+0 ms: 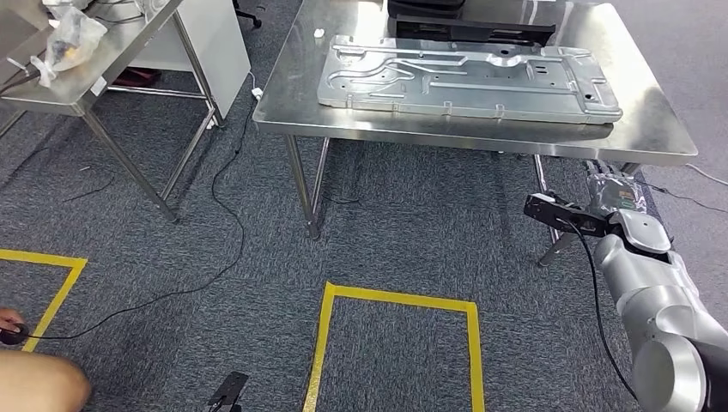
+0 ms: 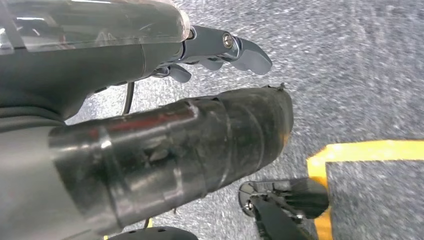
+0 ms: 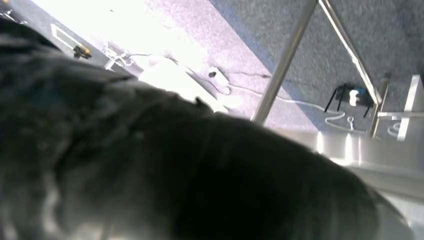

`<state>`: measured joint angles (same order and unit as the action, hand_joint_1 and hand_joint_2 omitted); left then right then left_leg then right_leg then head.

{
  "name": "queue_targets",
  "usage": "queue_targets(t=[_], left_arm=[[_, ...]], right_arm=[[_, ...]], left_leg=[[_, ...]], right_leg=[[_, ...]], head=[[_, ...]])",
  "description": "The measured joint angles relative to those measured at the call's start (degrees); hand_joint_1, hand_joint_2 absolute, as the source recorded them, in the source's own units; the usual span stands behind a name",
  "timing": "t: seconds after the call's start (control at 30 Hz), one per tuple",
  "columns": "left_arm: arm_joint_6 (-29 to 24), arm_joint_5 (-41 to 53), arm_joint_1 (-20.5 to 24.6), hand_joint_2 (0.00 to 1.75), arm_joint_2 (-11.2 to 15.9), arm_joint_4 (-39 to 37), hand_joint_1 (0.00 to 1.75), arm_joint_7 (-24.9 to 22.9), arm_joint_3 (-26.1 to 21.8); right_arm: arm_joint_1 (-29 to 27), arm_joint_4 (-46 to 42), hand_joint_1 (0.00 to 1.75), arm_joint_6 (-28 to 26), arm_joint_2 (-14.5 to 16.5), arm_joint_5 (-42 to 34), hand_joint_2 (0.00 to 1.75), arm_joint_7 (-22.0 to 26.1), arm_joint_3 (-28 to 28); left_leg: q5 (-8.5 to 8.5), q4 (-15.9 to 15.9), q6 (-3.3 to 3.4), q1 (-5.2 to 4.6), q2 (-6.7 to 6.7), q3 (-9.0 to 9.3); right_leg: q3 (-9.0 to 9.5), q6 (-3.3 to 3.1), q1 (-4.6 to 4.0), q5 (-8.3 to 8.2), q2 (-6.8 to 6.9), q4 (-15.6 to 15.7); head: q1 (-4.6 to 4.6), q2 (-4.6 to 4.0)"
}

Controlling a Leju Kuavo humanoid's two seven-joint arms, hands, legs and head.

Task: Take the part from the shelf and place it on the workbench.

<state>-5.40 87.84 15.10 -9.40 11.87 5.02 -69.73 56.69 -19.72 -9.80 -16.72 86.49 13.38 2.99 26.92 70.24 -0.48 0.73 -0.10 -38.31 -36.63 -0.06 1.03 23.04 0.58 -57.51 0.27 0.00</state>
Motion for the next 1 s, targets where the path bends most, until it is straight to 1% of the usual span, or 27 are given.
queue_targets(t=[0.03, 0.07, 0.1, 0.13, 0.2, 0.23, 0.27, 0.3, 0.33, 0.37, 0.4, 0.43, 0.47, 0.5, 0.53, 0.57, 0.6, 0.67, 0.7, 0.73, 0.77, 0.8, 0.87, 0.9, 0.93, 0.97, 1.0], left_arm=[[0.0, 0.0, 0.0, 0.0, 0.0, 0.0, 0.0, 0.1, 0.0], [0.0, 0.0, 0.1, 0.0, 0.0, 0.0, 0.0, 0.1, -0.1], [0.0, 0.0, 0.1, 0.0, 0.0, 0.0, 0.0, 0.2, -0.1], [0.0, 0.0, 0.1, 0.0, 0.0, 0.0, 0.0, 0.1, -0.2], [0.0, 0.0, 0.0, 0.0, 0.0, 0.0, 0.0, 0.0, -0.4], [-0.1, 0.0, -0.1, 0.0, 0.0, 0.0, 0.0, 0.0, -0.5], [-0.1, -0.1, -0.1, 0.0, 0.0, 0.0, 0.0, 0.0, -0.6], [-0.1, -0.1, -0.1, 0.0, 0.0, 0.0, 0.0, 0.0, -0.7], [-0.1, -0.1, -0.1, 0.0, 0.0, 0.0, 0.0, 0.0, -0.8], [-0.1, -0.1, -0.1, 0.0, 0.0, 0.0, 0.0, 0.0, -0.9], [-0.2, -0.1, -0.2, 0.0, 0.1, 0.0, 0.0, 0.0, -1.0], [-0.2, -0.1, -0.2, 0.0, 0.1, 0.0, 0.0, -0.1, -1.1], [-0.2, -0.1, -0.2, 0.0, 0.1, 0.0, 0.0, -0.1, -1.1], [-0.2, -0.1, -0.3, 0.0, 0.1, 0.0, 0.0, 0.0, -1.1], [-0.2, -0.1, -0.3, 0.0, 0.0, 0.0, 0.0, 0.0, -1.2], [-0.3, -0.1, -0.3, 0.0, 0.0, 0.0, 0.0, 0.0, -1.2], [-0.3, -0.1, -0.2, 0.0, 0.0, 0.0, 0.0, 0.0, -1.2], [-0.4, -0.2, -0.2, 0.0, 0.0, 0.0, 0.0, 0.0, -1.3], [-0.4, -0.3, -0.2, 0.0, 0.1, 0.0, 0.0, 0.0, -1.4], [-0.5, -0.3, -0.2, 0.0, 0.1, 0.0, 0.0, 0.0, -1.4], [-0.5, -0.3, -0.2, 0.0, 0.2, 0.0, 0.0, 0.0, -1.5], [-0.5, -0.4, -0.3, 0.0, 0.2, 0.0, 0.0, 0.0, -1.5], [-0.5, -0.4, -0.3, 0.0, 0.3, 0.0, 0.0, 0.0, -1.5], [-0.5, -0.4, -0.4, 0.0, 0.3, 0.0, 0.0, 0.1, -1.6], [-0.5, -0.4, -0.4, 0.0, 0.3, 0.0, 0.0, 0.1, -1.6], [-0.5, -0.4, -0.5, 0.0, 0.3, 0.0, 0.0, 0.2, -1.6], [-0.5, -0.4, -0.5, 0.0, 0.4, 0.0, 0.0, 0.2, -1.6]], right_arm=[[-0.1, 0.0, 0.0, 0.0, 0.0, 0.0, 0.0, -0.1, 0.0], [-0.2, 0.0, 0.0, -0.1, 0.0, 0.0, 0.0, -0.2, 0.1], [-0.2, 0.0, 0.0, -0.2, 0.0, 0.0, 0.0, -0.3, 0.1], [-0.2, 0.0, 0.0, -0.2, 0.0, 0.0, 0.0, -0.3, 0.1], [-0.3, 0.0, 0.0, -0.3, 0.1, 0.0, 0.0, -0.4, 0.3], [-0.3, 0.1, 0.0, -0.3, 0.1, 0.0, 0.0, -0.5, 0.4], [-0.4, 0.1, 0.0, -0.3, 0.1, 0.0, 0.0, -0.5, 0.5], [-0.4, 0.1, 0.0, -0.3, 0.1, 0.0, 0.0, -0.5, 0.6], [-0.5, 0.2, 0.0, -0.3, 0.1, 0.0, 0.0, -0.5, 0.7], [-0.7, 0.2, 0.0, -0.3, 0.1, 0.0, 0.0, -0.5, 0.8], [-0.9, 0.3, 0.0, -0.3, 0.1, 0.0, 0.0, -0.5, 0.9], [-1.1, 0.4, 0.0, -0.4, 0.1, 0.0, 0.0, -0.5, 1.0], [-1.3, 0.4, 0.0, -0.4, 0.1, 0.0, 0.0, -0.5, 1.1], [-1.3, 0.4, 0.0, -0.5, 0.2, 0.0, 0.0, -0.6, 1.1], [-1.3, 0.4, 0.0, -0.6, 0.2, 0.0, 0.0, -0.6, 1.2], [-1.2, 0.4, 0.0, -0.7, 0.2, 0.0, 0.0, -0.6, 1.3], [-1.2, 0.4, 0.0, -0.8, 0.2, 0.0, 0.0, -0.6, 1.3], [-1.1, 0.4, 0.0, -1.0, 0.3, -0.1, 0.0, -0.6, 1.4], [-1.1, 0.4, 0.0, -1.0, 0.3, -0.1, 0.0, -0.6, 1.4], [-1.1, 0.4, 0.0, -1.0, 0.3, -0.1, 0.0, -0.6, 1.5], [-1.1, 0.4, 0.0, -1.0, 0.4, -0.1, 0.0, -0.7, 1.5], [-1.2, 0.4, 0.0, -1.0, 0.5, -0.1, 0.0, -0.7, 1.5], [-1.4, 0.4, 0.0, -1.1, 0.6, -0.1, 0.0, -0.7, 1.5], [-1.6, 0.4, 0.0, -1.1, 0.7, -0.1, 0.0, -0.7, 1.5], [-1.8, 0.4, 0.0, -1.1, 0.7, -0.1, 0.0, -0.7, 1.5], [-1.9, 0.4, 0.0, -1.1, 0.8, -0.1, 0.0, -0.7, 1.6], [-2.1, 0.4, 0.0, -1.1, 0.8, -0.1, 0.0, -0.7, 1.6]], left_leg=[[-0.33, -3.9, 0.06, -0.04, -0.02, 2.92], [0.11, -7.6, 0.23, -0.12, -0.08, 5.39], [0.92, -10.2, 0.41, -0.22, -0.13, 7.01], [1.6, -11.5, 0.65, -0.33, -0.18, 7.67], [1.27, -12.0, 1.55, -0.26, -0.11, 7.37], [0.81, -12.1, 2.19, -0.2, -0.03, 7.09], [0.31, -12.3, 2.81, -0.16, 0.07, 6.7], [-0.16, -12.3, 3.29, -0.19, 0.14, 6.21], [-0.56, -12.3, 3.57, -0.29, 0.16, 5.64], [-0.9, -12.2, 3.69, -0.4, 0.18, 5.1], [-1.21, -12.1, 3.74, -0.51, 0.17, 4.57], [-1.49, -11.9, 3.74, -0.61, 0.15, 4.07], [-1.74, -11.8, 3.71, -0.7, 0.13, 3.62], [-1.96, -11.7, 3.64, -0.8, 0.12, 3.27], [-2.17, -11.6, 3.52, -0.91, 0.12, 2.97], [-2.39, -11.5, 3.31, -0.98, 0.14, 2.77], [-2.61, -11.5, 3.04, -1.0, 0.17, 2.64], [-3.09, -11.7, 2.36, -0.9, 0.21, 2.53], [-3.2, -11.7, 2.03, -0.91, 0.18, 2.46], [-2.77, -11.3, 1.68, -0.91, 0.12, 2.2], [-1.54, -10.0, 1.37, -0.91, 0.06, 1.59], [0.41, -7.4, 1.07, -0.84, 0.0, 0.53], [4.81, -0.1, 0.5, -0.51, -0.02, -2.21], [5.98, 2.7, 0.24, -0.33, -0.01, -3.09], [6.05, 3.8, 0.03, -0.18, 0.01, -3.06], [5.13, 2.7, -0.13, -0.06, 0.02, -1.98], [3.53, -0.4, -0.21, 0.05, 0.04, 0.14]], right_leg=[[-0.55, 0.27, -0.02, -0.26, -0.01, -0.3], [-0.96, 0.57, -0.05, -0.5, 0.0, -0.7], [-1.24, 0.91, -0.12, -0.78, 0.01, -1.0], [-1.43, 1.26, -0.2, -1.11, 0.04, -1.1], [-1.68, 1.99, -0.14, -1.56, 0.06, -1.1], [-2.12, 2.28, -0.06, -0.83, 0.04, -1.7], [-2.91, 2.52, 0.03, 0.76, -0.03, -3.4], [-4.07, 2.71, 0.11, 3.1, -0.11, -6.4], [-5.41, 2.87, 0.12, 5.67, -0.18, -10.2], [-6.55, 2.97, 0.13, 7.57, -0.24, -14.0], [-7.07, 3.02, 0.13, 8.48, -0.27, -16.6], [-6.59, 2.95, 0.13, 8.3, -0.29, -17.3], [-4.94, 2.78, 0.1, 7.28, -0.3, -15.7], [-2.28, 2.48, 0.03, 5.93, -0.3, -12.1], [0.62, 2.05, -0.15, 5.16, -0.3, -7.9], [2.89, 1.68, -0.38, 4.66, -0.3, -4.4], [4.25, 1.35, -0.62, 4.56, -0.31, -2.0], [4.57, 0.91, -0.95, 4.49, -0.32, -0.8], [4.53, 0.57, -0.8, 4.18, -0.27, -0.5], [4.48, 0.2, -0.62, 3.78, -0.19, -0.1], [4.34, -0.21, -0.42, 3.33, -0.09, 0.2], [4.09, -0.53, -0.22, 2.88, 0.01, 0.5], [3.25, -0.83, -0.27, 2.31, 0.07, 0.5], [2.82, -0.81, -0.28, 2.07, 0.07, 0.4], [2.41, -0.73, -0.27, 1.85, 0.06, 0.3], [2.05, -0.6, -0.22, 1.67, 0.04, 0.1], [1.73, -0.46, -0.15, 1.55, 0.01, -0.1]], head=[[-0.01, 0.0], [0.01, 0.0], [0.02, 0.0], [0.03, 0.0], [0.04, 0.0], [0.05, 0.0], [0.07, 0.0], [0.08, 0.0], [0.09, 0.0], [0.09, 0.0], [0.09, 0.0], [0.08, 0.0], [0.08, 0.0], [0.08, 0.0], [0.08, 0.0], [0.05, 0.0], [0.06, 0.0], [0.05, 0.0], [0.07, 0.0], [0.05, 0.0], [0.02, 0.0], [-0.03, 0.0], [-0.09, 0.0], [-0.09, 0.0], [-0.09, 0.0], [-0.1, 0.0], [-0.1, 0.0]])
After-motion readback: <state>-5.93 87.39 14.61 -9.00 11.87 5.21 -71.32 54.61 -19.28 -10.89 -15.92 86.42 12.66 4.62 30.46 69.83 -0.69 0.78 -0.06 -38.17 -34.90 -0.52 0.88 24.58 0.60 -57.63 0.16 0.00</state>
